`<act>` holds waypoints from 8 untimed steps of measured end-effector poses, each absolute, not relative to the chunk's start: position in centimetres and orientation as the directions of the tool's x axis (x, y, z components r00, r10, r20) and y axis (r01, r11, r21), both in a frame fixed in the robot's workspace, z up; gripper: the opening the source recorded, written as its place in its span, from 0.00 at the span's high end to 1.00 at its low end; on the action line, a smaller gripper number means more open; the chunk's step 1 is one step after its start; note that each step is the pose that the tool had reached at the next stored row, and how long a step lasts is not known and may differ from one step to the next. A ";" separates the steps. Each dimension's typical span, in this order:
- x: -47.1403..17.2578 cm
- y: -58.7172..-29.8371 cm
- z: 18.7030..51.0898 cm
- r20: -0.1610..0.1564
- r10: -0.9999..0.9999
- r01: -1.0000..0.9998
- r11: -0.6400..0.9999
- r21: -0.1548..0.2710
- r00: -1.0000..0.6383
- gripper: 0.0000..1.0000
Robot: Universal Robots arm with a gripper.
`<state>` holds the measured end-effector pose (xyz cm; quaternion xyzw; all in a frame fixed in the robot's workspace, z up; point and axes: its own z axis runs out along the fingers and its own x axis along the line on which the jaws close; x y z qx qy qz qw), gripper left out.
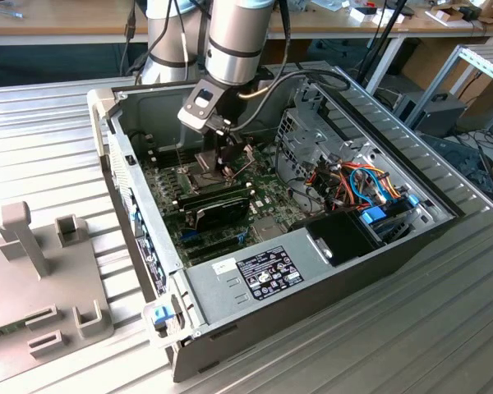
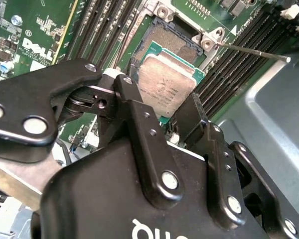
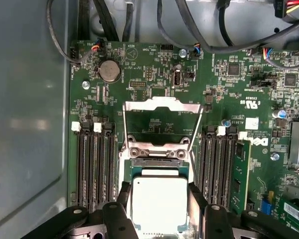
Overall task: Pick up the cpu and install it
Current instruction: 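Place the cpu into insertion slot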
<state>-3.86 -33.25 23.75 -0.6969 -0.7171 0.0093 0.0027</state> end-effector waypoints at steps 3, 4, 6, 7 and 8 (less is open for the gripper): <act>-4.0 -33.3 23.0 -0.010 1.000 0.999 0.029 -0.017 -0.029 0.45; -4.0 -33.3 22.9 -0.010 1.000 0.999 0.028 -0.017 -0.029 0.45; -4.0 -33.3 22.7 -0.011 1.000 0.999 0.028 -0.017 -0.029 0.45; -4.0 -33.2 22.5 -0.011 1.000 0.999 0.028 -0.017 -0.029 0.45; -4.1 -33.3 22.3 -0.011 1.000 0.999 0.028 -0.017 -0.029 0.45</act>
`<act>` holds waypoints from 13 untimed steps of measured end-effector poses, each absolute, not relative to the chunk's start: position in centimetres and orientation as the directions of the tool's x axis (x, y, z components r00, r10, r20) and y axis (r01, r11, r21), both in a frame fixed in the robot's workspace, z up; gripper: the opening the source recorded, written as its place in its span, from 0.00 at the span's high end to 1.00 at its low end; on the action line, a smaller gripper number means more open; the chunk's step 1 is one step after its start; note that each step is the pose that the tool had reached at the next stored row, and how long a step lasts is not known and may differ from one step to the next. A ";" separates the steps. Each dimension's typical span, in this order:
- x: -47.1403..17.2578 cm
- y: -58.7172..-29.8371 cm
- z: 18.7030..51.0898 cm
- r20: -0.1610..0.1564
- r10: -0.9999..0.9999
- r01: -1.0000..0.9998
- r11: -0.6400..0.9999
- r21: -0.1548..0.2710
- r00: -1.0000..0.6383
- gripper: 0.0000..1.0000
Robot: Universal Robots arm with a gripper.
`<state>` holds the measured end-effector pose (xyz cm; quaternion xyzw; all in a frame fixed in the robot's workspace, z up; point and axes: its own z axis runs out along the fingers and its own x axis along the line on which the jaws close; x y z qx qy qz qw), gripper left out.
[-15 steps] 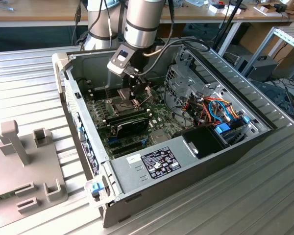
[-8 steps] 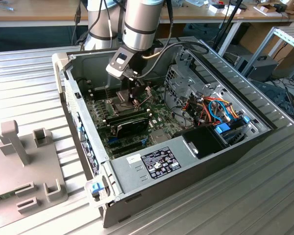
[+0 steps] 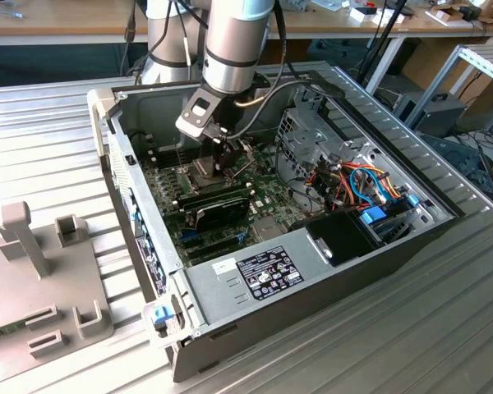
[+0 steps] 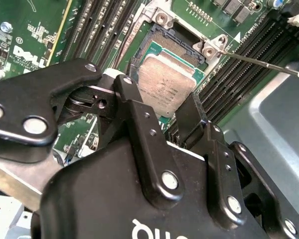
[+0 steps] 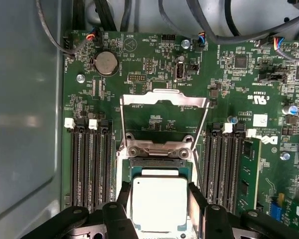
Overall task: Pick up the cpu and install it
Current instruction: 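Place the cpu into insertion slot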
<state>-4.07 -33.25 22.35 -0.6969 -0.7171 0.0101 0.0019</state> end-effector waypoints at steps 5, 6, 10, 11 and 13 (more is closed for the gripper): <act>-4.2 -33.3 21.4 -0.013 1.000 0.999 0.028 -0.017 -0.029 0.45; -4.2 -33.3 21.2 -0.013 1.000 0.999 0.028 -0.017 -0.029 0.45; -4.3 -33.3 21.0 -0.014 0.999 0.999 0.028 -0.017 -0.029 0.45; -4.3 -33.3 21.0 -0.014 0.999 0.999 0.028 -0.017 -0.029 0.45; -4.3 -33.2 20.8 -0.013 0.999 0.999 0.029 -0.017 -0.029 0.45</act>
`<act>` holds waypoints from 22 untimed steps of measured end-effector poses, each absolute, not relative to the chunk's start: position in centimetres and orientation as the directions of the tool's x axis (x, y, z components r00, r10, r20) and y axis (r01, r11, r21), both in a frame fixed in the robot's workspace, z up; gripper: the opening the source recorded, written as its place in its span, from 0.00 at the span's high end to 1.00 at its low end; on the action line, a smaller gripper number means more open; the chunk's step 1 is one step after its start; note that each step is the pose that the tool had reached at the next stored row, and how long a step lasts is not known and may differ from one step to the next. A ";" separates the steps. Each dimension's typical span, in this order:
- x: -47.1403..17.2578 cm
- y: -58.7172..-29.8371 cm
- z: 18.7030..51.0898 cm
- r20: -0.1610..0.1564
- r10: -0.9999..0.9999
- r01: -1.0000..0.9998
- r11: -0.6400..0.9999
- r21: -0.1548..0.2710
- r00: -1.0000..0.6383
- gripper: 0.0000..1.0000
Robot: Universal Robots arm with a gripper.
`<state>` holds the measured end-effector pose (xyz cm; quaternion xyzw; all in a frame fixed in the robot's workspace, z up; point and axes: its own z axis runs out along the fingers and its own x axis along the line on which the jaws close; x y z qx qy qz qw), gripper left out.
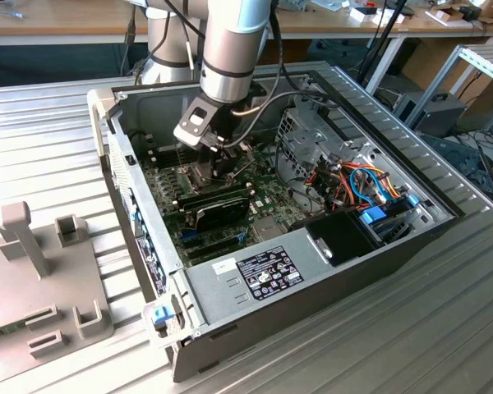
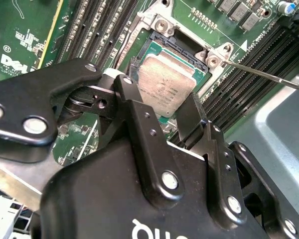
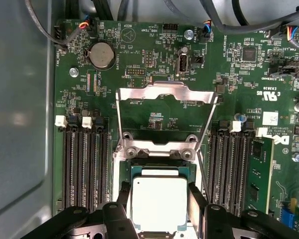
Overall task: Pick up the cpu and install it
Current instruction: 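Place the cpu into insertion slot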
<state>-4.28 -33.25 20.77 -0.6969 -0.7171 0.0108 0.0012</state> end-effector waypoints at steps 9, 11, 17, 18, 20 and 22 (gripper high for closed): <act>-4.3 -33.3 20.3 -0.014 0.999 0.999 0.028 -0.017 -0.029 0.45; -4.3 -33.3 20.3 -0.014 1.000 0.999 0.028 -0.017 -0.028 0.45; -4.4 -33.2 20.2 -0.014 1.000 1.000 0.026 -0.017 -0.027 0.45; -4.4 -33.2 20.2 -0.013 1.000 1.000 0.025 -0.017 -0.026 0.45; -4.4 -33.2 20.1 -0.014 1.000 1.000 0.025 -0.017 -0.025 0.45; -4.5 -33.2 20.1 -0.014 1.000 1.000 0.025 -0.017 -0.025 0.45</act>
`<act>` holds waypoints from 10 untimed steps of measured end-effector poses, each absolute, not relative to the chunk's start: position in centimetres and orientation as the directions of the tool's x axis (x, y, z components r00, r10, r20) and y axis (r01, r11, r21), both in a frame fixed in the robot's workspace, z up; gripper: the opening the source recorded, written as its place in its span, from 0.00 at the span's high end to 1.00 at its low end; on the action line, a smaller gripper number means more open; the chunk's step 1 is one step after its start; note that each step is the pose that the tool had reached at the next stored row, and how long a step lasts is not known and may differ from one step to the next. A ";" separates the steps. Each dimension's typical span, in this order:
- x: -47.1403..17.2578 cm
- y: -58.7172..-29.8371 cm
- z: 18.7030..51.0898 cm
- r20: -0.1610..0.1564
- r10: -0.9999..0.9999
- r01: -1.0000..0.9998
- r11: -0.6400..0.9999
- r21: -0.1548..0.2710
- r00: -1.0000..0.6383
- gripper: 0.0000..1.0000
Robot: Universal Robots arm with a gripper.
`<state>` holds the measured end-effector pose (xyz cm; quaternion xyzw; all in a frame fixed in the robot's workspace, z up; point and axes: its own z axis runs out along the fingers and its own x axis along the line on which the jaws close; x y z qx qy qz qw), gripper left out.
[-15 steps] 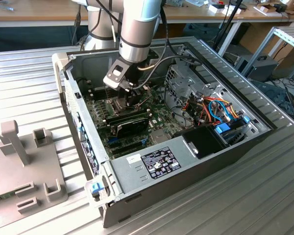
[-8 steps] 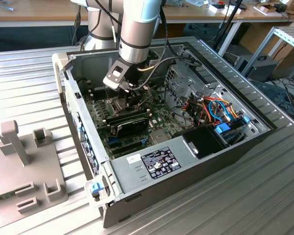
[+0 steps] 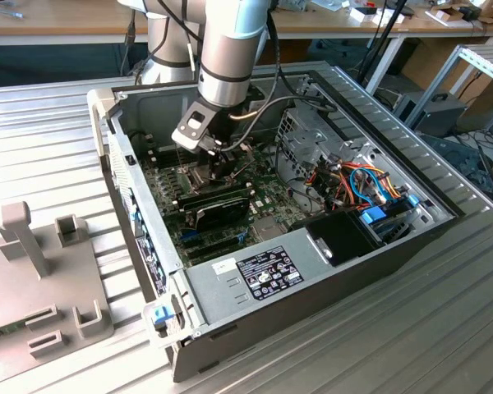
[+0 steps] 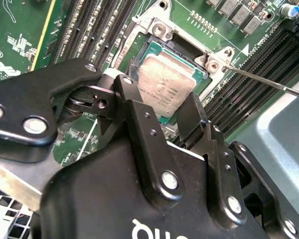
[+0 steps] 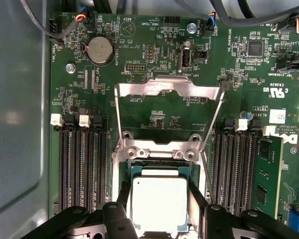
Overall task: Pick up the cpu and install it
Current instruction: 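Place the cpu into insertion slot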
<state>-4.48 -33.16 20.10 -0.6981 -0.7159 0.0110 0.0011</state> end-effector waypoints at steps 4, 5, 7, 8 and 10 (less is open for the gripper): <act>-4.5 -33.2 19.9 -0.014 1.000 1.000 0.025 -0.017 -0.025 0.45; -4.5 -33.2 19.9 -0.014 1.000 1.000 0.025 -0.018 -0.025 0.45; -4.5 -33.2 19.9 -0.014 1.000 1.000 0.025 -0.017 -0.025 0.45; -4.5 -33.1 19.9 -0.014 1.000 1.000 0.025 -0.017 -0.025 0.45; -4.5 -33.1 19.9 -0.014 1.000 1.000 0.025 -0.017 -0.025 0.45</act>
